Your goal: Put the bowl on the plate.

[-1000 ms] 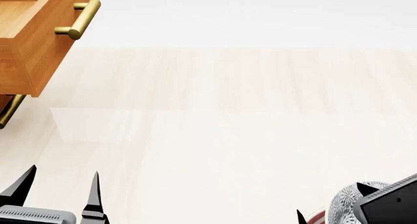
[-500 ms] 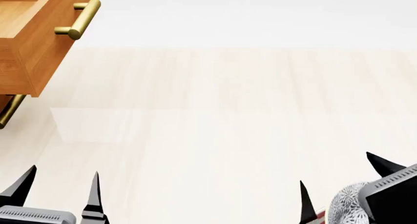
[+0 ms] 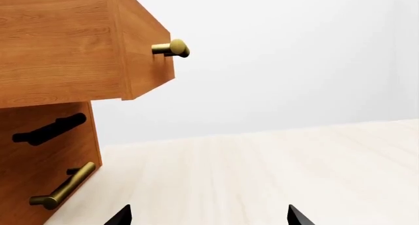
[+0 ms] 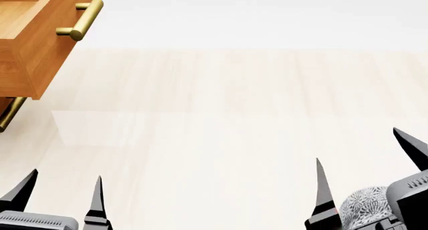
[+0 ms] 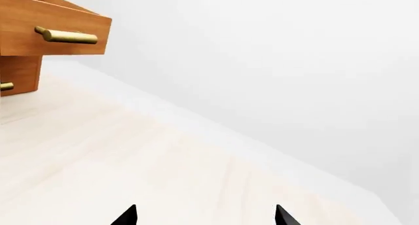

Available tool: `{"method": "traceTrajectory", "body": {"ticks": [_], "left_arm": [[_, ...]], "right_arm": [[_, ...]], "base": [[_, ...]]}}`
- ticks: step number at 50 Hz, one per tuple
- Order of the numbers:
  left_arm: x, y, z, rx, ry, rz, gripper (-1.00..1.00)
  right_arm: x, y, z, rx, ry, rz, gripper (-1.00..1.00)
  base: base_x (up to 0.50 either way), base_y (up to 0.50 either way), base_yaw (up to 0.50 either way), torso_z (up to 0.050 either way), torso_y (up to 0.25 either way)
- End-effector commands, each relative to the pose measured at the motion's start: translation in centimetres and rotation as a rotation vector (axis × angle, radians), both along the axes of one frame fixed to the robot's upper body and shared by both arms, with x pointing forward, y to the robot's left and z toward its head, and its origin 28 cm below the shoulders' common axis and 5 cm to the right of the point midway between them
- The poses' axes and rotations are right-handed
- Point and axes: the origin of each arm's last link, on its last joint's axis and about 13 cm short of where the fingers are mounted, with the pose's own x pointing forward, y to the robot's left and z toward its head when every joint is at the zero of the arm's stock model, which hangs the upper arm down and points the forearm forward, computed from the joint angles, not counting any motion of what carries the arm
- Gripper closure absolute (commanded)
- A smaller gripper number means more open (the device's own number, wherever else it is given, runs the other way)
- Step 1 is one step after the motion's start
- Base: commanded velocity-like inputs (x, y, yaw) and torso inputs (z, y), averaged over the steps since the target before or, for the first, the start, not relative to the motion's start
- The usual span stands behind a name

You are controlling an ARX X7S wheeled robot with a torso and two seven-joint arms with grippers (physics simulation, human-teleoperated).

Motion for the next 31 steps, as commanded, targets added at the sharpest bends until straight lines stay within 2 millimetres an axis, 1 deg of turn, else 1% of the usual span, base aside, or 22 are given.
{"method": "traceTrajectory", "body": {"ticks": [1,12,31], "left_arm": [[0.0,0.0,0.0,0.001,0.001,-0.001,-1.00],[0.0,0.0,0.0,0.001,-0.001,0.000,-1.00],[0.0,0.0,-0.2,0.001,-0.001,0.002,-1.00]], "right_arm": [[-0.1,0.0,0.6,0.016,-0.073,-0.007,-1.00],[-0.3,0.4,1.4,0.028,-0.121,-0.004,-1.00],[-0.3,0.7,1.8,0.022,-0.193,0.014,-1.00]], "base": [[0.00,0.00,0.00,0.000,0.000],[0.00,0.00,0.00,0.000,0.000],[0.00,0.00,0.00,0.000,0.000]]}}
